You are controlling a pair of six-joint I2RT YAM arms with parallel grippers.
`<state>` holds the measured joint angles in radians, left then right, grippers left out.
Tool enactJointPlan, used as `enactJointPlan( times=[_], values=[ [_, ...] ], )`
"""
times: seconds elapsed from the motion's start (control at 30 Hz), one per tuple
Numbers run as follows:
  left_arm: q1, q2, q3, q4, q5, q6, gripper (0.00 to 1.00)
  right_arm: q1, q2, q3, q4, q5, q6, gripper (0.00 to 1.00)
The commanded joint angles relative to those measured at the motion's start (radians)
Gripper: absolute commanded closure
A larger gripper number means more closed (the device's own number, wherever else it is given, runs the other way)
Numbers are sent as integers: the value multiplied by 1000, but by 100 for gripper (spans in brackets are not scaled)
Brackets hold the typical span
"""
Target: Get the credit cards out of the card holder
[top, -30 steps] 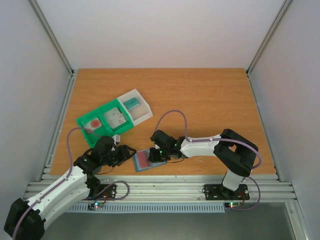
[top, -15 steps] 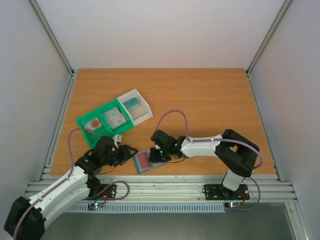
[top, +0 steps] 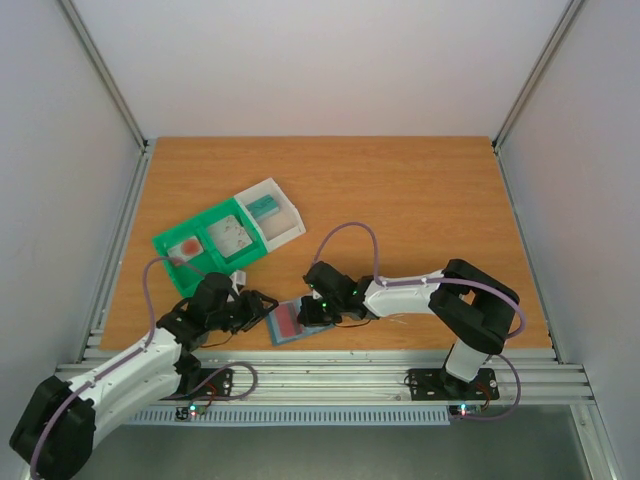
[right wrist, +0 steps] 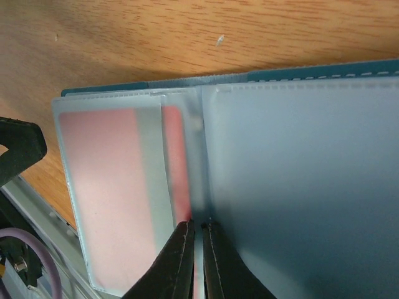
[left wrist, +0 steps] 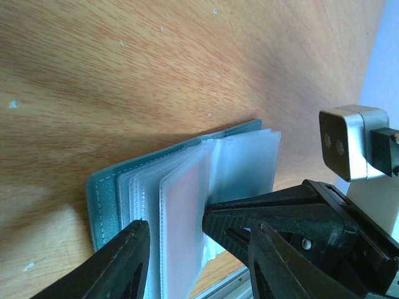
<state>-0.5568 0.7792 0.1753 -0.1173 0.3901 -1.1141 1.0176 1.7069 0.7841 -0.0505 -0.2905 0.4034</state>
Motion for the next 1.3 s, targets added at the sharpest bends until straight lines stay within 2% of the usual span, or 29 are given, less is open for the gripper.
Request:
enactJointPlan(
  times=[0.0, 0.53, 0.7, 1.03, 1.27],
  values=[
    [-4, 10, -16, 101, 13, -13, 56, -1, 22, -42, 0, 14, 27, 93],
    [-3, 79, -23, 175, 16, -20, 61, -1, 24, -46, 13, 5, 31, 93],
    [-3, 90, -23, 180, 15, -21, 59, -1, 23, -49, 14, 5, 32, 93],
    [-3, 32, -22, 71, -6, -10, 59, -1, 23, -50, 17, 6, 34, 94],
    [-3, 36, -23, 72, -8, -6, 59, -1, 25, -45, 17, 6, 33, 94]
  ],
)
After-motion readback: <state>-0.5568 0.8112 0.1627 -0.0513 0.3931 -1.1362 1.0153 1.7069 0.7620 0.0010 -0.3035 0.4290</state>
